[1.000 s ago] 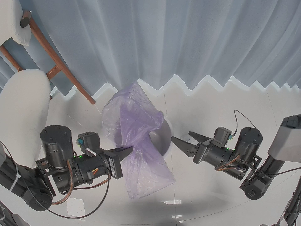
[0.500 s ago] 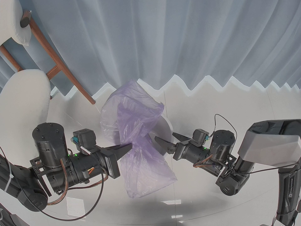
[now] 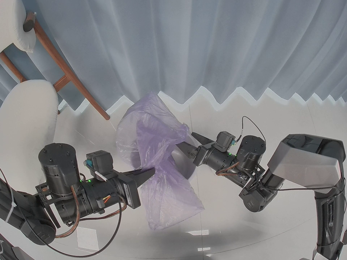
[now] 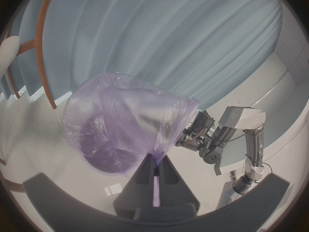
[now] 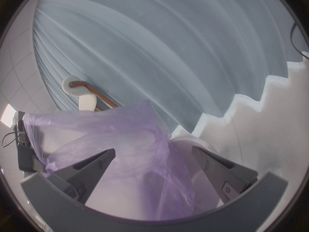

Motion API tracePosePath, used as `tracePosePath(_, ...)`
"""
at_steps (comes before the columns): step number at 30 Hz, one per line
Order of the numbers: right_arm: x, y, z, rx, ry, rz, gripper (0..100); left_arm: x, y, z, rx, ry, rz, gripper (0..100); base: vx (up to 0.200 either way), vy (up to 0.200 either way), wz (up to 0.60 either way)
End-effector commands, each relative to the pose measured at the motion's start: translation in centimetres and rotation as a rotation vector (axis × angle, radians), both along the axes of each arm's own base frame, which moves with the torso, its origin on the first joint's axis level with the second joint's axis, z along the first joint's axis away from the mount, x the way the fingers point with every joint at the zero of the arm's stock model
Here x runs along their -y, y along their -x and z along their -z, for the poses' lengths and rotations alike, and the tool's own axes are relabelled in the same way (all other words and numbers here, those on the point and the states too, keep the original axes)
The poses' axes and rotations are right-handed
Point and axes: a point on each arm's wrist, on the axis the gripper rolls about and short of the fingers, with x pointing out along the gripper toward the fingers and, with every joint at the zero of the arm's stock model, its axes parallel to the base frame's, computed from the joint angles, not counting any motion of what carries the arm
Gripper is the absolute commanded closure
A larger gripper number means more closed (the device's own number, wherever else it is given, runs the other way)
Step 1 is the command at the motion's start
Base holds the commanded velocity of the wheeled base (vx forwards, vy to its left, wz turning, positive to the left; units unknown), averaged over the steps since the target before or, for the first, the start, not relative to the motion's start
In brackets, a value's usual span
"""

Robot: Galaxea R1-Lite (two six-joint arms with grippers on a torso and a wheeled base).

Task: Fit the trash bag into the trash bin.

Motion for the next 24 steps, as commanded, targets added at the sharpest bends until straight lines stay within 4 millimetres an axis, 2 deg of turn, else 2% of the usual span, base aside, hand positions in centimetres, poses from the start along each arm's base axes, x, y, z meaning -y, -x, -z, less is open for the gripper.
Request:
tracePosePath(1, -0.6, -1.0, -0.6, 0.046, -0.03, -0.018, 0, 0.2, 0.1, 0.0, -0.001, -0.001, 0.009, 100, 0.0, 0.0, 0.0)
tracePosePath(2, -0.6, -1.0, -0.6, 0.046, -0.03, -0.018, 0, 0.2, 0.1, 0.0, 0.001, 0.001, 0.009, 100, 0.0, 0.0, 0.0)
tracePosePath(4, -1.9, -2.3, 0.0, 0.073, -0.044, -0.041, 0, 0.2, 0.2, -0.1, 0.005, 0.004, 0.009, 100, 0.0, 0.0, 0.0)
tracePosePath(14, -3.5, -4.8, 2.1, 0.068, -0.047, -0.038, 0, 0.4, 0.4, -0.2, 0.011, 0.009, 0.021, 100, 0.0, 0.0, 0.0)
tracePosePath(15, -3.6, -4.8, 2.3, 0.064, -0.049, -0.039, 100, 0.4, 0.4, -0.2, 0.012, 0.01, 0.021, 100, 0.0, 0.0, 0.0)
tracePosePath(17, -3.6, -4.8, 2.2, 0.068, -0.054, -0.039, 100, 0.4, 0.4, -0.2, 0.012, 0.01, 0.021, 100, 0.0, 0.0, 0.0)
tracePosePath(20, -2.9, -4.7, 0.3, 0.108, -0.099, -0.033, 100, 0.4, 0.3, -0.3, 0.016, 0.012, 0.02, 100, 0.0, 0.0, 0.0)
tracePosePath(24, 0.8, -3.5, -2.7, 0.094, -0.127, 0.014, 100, 0.6, 0.1, -0.9, 0.037, 0.03, 0.023, 100, 0.0, 0.0, 0.0)
